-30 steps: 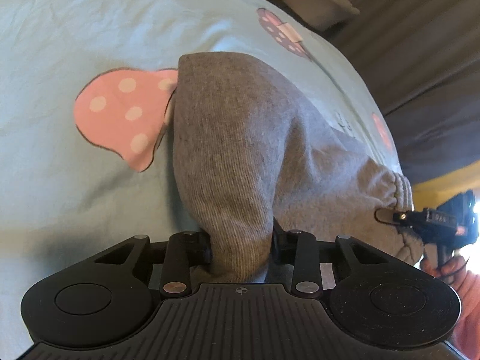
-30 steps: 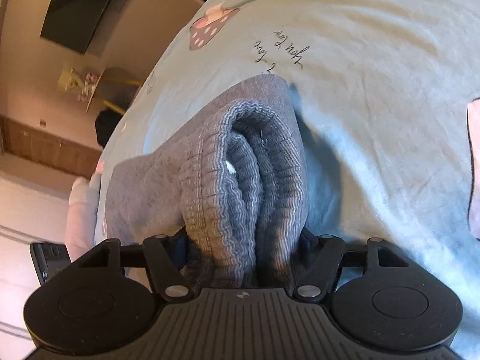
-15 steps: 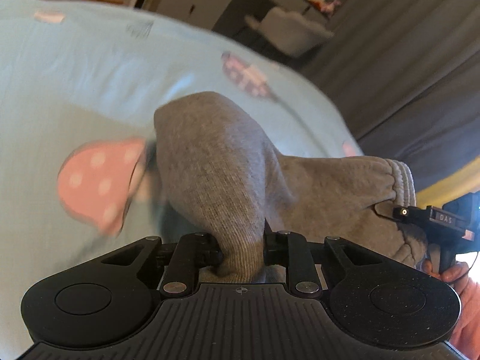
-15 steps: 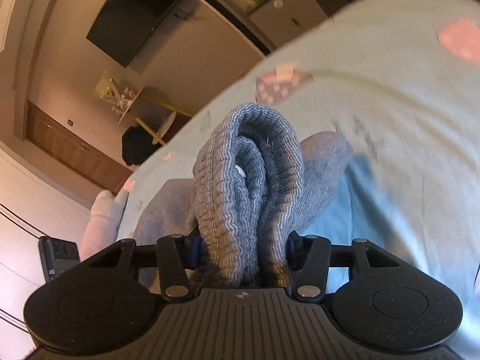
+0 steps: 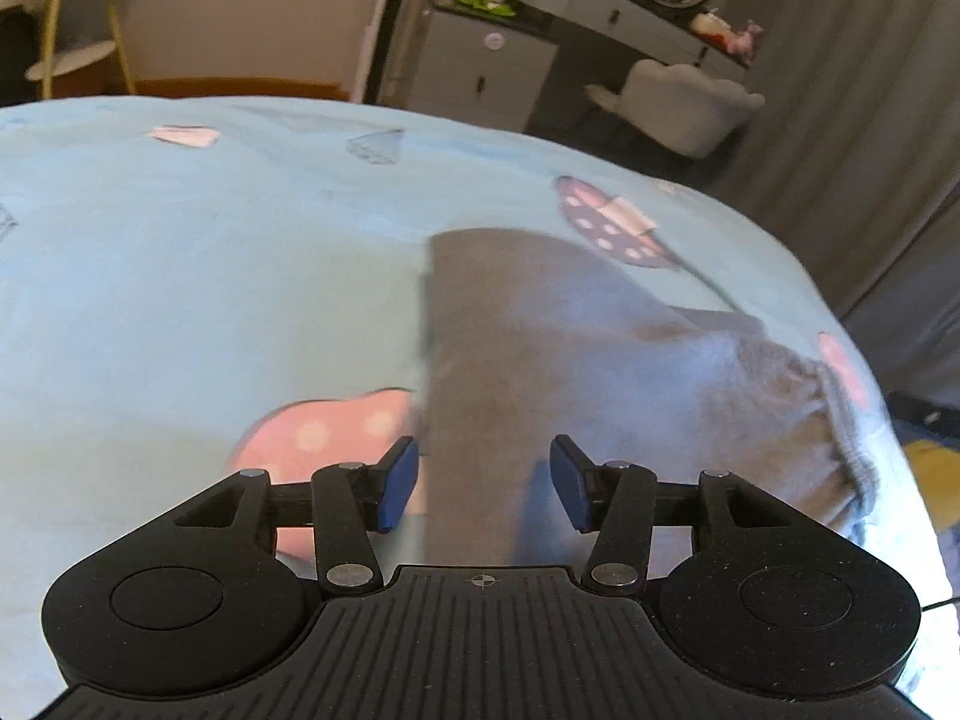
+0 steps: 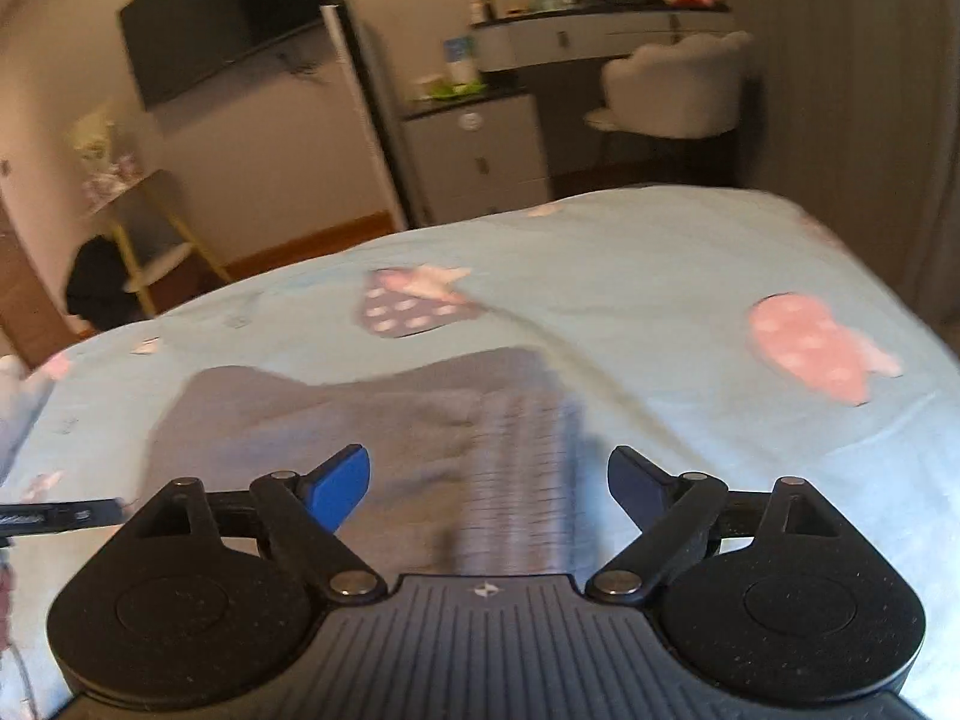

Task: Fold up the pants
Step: 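Open both grippers and lay the folded pants flat on the bed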

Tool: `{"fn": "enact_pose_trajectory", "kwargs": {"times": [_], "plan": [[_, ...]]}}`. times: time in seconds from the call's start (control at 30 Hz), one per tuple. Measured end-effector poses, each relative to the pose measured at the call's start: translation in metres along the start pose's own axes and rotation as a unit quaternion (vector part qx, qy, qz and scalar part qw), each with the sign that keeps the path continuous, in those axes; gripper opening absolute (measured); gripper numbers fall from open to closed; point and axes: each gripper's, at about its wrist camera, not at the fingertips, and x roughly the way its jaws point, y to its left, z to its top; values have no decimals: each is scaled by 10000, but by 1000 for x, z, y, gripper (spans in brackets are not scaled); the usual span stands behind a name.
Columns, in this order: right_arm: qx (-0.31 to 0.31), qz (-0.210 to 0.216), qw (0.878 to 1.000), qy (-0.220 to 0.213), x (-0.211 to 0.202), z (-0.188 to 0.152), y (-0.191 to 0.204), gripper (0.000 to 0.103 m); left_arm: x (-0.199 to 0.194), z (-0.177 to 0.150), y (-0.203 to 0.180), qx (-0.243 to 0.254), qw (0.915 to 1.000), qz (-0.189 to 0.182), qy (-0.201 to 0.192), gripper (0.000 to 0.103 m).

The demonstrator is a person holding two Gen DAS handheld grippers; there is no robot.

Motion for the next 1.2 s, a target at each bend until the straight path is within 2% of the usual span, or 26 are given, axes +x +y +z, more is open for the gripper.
{"fn": "enact_pose_trajectory", "kwargs": {"times": [0.1, 0.17, 0.23, 0.3, 0.4, 0.43, 0.5, 0.57, 0.6, 0.63, 0.7, 0.8, 0.9, 0.97, 1.1, 1.2], "plan": [[-278, 36, 9996, 48, 21, -7, 22, 65, 7, 3, -21, 222, 9996, 32, -156, 63], [-318, 77, 9993, 156, 40, -8, 32, 46, 22, 11, -31, 260, 9995, 42, -172, 67], [-448, 17, 9986, 265, 58, -9, 41, 39, 43, 18, -30, 181, 9996, 99, -186, 66], [-783, -211, 9964, 240, 66, -13, 49, 39, 60, 21, -28, 198, 9980, 518, -291, 66], [-899, -414, 9945, 329, 84, -13, 49, 34, 79, 23, -20, 201, 9978, 597, -184, 74], [-970, -500, 9934, 341, 91, -12, 49, 29, 84, 22, -18, 171, 9978, 613, -169, 78], [-1041, -572, 9922, 380, 102, -12, 47, 28, 89, 19, -12, 184, 9978, 621, -149, 84], [-994, -594, 9924, 411, 105, -10, 49, 28, 82, 18, -4, 37, 9987, 489, -115, 83], [-932, -597, 9929, 424, 100, -9, 51, 28, 75, 16, -1, -86, 9990, 418, -105, 78], [-911, -500, 9937, 409, 91, -11, 53, 29, 65, 12, 0, -201, 9992, 328, -99, 75], [-972, -232, 9942, 387, 66, -23, 56, 29, 45, -3, 0, -251, 9996, 99, -93, 75], [-1264, -17, 9916, 281, 30, -59, 63, 30, 25, -39, -8, -36, 9998, -172, -51, 78], [-1401, -167, 9893, 374, 15, -88, 57, 30, 22, -67, -17, 175, 9998, -8, -55, 82], [-1526, -153, 9875, 363, 11, -96, 53, 29, 21, -74, -20, 97, 9999, 106, -23, 82], [-1590, -307, 9852, 570, 15, -89, 60, 29, 20, -73, -34, 275, 9988, 401, 109, 82], [-1866, -469, 9798, 553, 19, -93, 69, 29, 19, -73, -39, 282, 9980, 552, 145, 82]]}}
